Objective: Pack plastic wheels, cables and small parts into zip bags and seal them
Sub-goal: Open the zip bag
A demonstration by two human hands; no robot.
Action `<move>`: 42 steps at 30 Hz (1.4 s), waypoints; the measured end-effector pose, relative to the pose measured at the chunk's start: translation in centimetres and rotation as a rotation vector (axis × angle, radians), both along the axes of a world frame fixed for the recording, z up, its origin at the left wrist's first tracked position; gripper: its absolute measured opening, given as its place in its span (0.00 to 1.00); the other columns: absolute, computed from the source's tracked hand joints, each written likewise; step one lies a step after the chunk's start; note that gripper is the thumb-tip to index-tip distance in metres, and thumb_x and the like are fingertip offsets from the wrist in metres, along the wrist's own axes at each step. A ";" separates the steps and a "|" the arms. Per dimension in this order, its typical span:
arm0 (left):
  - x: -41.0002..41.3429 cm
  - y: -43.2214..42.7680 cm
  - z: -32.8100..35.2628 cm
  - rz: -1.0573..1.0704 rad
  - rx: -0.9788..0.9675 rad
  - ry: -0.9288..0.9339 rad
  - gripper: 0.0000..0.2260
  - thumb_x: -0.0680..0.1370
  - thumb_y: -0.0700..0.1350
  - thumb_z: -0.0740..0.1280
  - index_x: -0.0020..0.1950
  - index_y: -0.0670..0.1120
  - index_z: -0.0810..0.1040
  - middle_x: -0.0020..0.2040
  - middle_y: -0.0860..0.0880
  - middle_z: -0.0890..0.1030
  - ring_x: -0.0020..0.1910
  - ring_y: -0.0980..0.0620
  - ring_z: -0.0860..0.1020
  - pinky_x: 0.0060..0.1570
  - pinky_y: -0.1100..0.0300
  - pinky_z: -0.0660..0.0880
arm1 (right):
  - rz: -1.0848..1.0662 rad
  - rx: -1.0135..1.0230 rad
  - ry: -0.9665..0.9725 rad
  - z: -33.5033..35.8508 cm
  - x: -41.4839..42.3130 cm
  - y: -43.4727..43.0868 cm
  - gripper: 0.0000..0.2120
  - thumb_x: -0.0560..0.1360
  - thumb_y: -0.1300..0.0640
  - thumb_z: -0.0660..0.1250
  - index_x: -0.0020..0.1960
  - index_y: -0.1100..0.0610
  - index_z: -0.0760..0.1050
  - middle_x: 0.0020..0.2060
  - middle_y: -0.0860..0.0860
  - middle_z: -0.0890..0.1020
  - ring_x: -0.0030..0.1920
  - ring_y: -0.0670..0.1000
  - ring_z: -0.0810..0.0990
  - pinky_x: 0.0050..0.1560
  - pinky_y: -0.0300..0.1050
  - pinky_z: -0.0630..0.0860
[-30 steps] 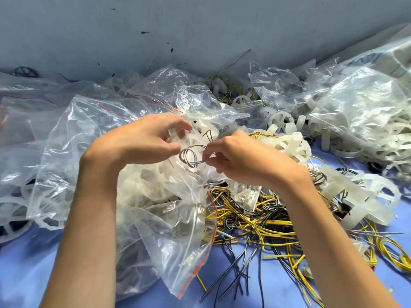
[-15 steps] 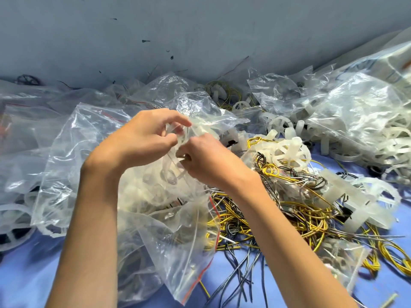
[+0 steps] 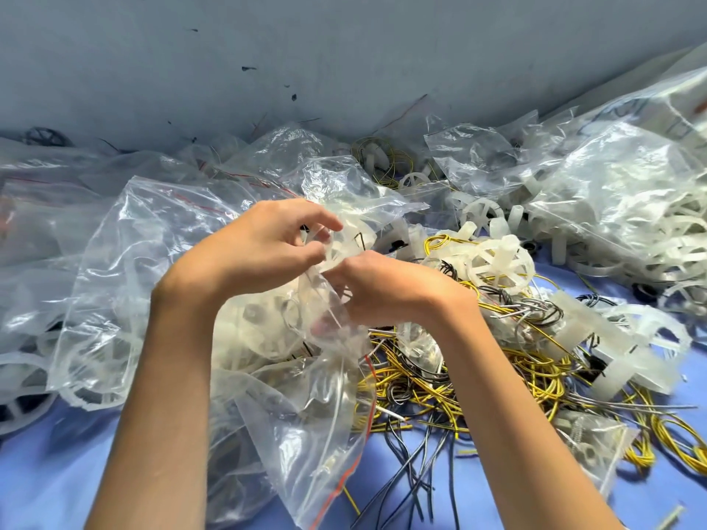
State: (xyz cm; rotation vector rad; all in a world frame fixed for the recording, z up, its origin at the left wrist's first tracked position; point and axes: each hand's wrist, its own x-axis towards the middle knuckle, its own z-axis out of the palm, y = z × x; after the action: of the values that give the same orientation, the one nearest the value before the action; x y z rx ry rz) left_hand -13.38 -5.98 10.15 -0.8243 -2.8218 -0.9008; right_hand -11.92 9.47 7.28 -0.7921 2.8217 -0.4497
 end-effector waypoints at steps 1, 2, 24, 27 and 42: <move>0.0 0.0 0.0 -0.003 -0.002 -0.005 0.13 0.75 0.38 0.66 0.56 0.53 0.79 0.36 0.66 0.77 0.32 0.67 0.71 0.35 0.76 0.66 | 0.009 0.037 -0.019 0.0 0.1 -0.1 0.14 0.73 0.46 0.70 0.51 0.55 0.75 0.42 0.50 0.79 0.40 0.51 0.75 0.36 0.44 0.68; 0.1 0.0 -0.1 -0.009 -0.006 -0.012 0.12 0.76 0.39 0.66 0.56 0.54 0.78 0.35 0.68 0.77 0.32 0.67 0.71 0.34 0.76 0.66 | 0.016 0.056 -0.035 0.0 0.1 -0.1 0.15 0.72 0.45 0.70 0.51 0.55 0.74 0.40 0.49 0.78 0.37 0.49 0.74 0.33 0.42 0.67; 1.6 0.6 1.1 -0.072 0.302 -0.021 0.23 0.64 0.42 0.63 0.60 0.49 0.77 0.47 0.56 0.79 0.29 0.56 0.69 0.31 0.68 0.70 | -0.135 -0.267 0.260 1.0 0.5 -0.3 0.13 0.76 0.65 0.59 0.34 0.63 0.74 0.25 0.50 0.77 0.28 0.47 0.75 0.29 0.38 0.65; 1.9 0.9 1.3 -0.088 0.344 -0.005 0.21 0.65 0.41 0.61 0.57 0.50 0.79 0.46 0.56 0.80 0.29 0.54 0.67 0.31 0.68 0.69 | -0.050 -0.080 0.113 0.5 0.5 -0.6 0.11 0.80 0.62 0.57 0.51 0.66 0.76 0.45 0.60 0.81 0.45 0.58 0.79 0.46 0.50 0.75; 1.5 0.7 1.4 -0.086 0.364 0.060 0.13 0.73 0.39 0.64 0.49 0.56 0.81 0.48 0.49 0.81 0.36 0.35 0.75 0.37 0.48 0.76 | -0.103 -0.282 -0.002 1.7 0.8 -0.2 0.19 0.83 0.53 0.51 0.54 0.67 0.74 0.46 0.63 0.83 0.45 0.62 0.82 0.47 0.56 0.77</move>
State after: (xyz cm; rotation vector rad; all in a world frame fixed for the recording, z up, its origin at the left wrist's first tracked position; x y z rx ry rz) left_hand -11.85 -5.24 11.57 -0.9034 -2.4750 -1.3242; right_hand -11.14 9.28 9.02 -0.6930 2.8438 -0.8783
